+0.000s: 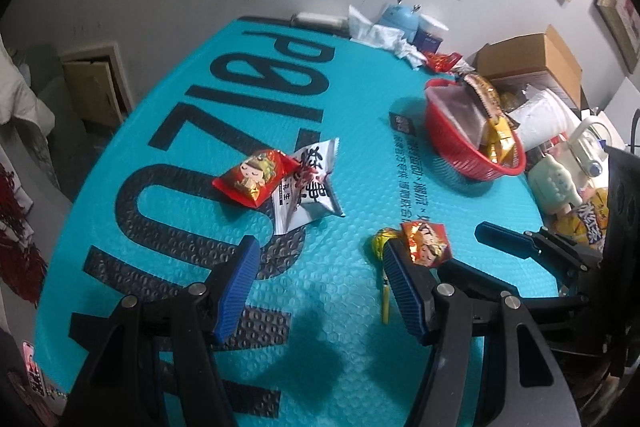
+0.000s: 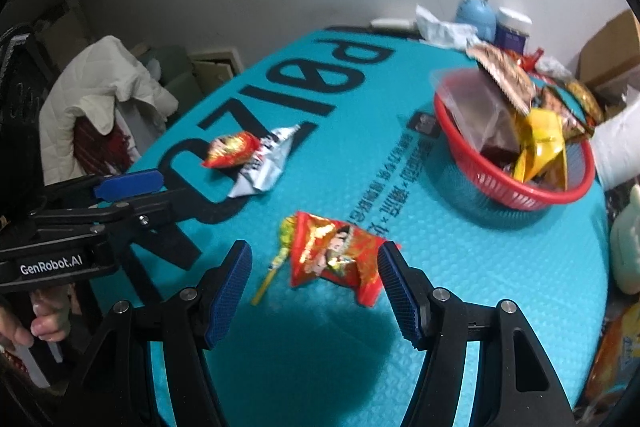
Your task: Organize snacks
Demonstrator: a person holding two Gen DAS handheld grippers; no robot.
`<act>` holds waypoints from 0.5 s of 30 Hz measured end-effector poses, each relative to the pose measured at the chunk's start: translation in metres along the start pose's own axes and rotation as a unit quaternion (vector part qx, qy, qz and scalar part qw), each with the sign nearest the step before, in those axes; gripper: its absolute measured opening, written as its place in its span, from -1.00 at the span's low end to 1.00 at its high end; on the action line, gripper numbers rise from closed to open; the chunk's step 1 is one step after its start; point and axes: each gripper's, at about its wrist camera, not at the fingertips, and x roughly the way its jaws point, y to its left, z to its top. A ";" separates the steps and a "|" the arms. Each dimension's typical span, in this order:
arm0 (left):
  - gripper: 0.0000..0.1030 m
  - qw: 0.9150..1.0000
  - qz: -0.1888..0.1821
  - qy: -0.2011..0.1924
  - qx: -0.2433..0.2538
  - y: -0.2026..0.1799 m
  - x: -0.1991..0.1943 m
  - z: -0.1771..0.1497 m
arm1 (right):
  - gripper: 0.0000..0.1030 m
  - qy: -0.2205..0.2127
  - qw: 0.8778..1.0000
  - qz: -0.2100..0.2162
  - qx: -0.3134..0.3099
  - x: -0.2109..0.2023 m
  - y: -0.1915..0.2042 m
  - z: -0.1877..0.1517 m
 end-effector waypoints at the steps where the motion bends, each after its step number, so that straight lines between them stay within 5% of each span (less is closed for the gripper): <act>1: 0.22 1.000 -0.002 0.004 -0.002 0.001 0.004 0.000 | 0.28 0.004 1.000 -0.001 0.003 0.004 -0.002 0.000; 15: 0.22 0.999 -0.016 0.039 -0.011 0.005 0.048 0.022 | 0.35 0.043 0.999 0.008 0.026 0.038 -0.020 0.002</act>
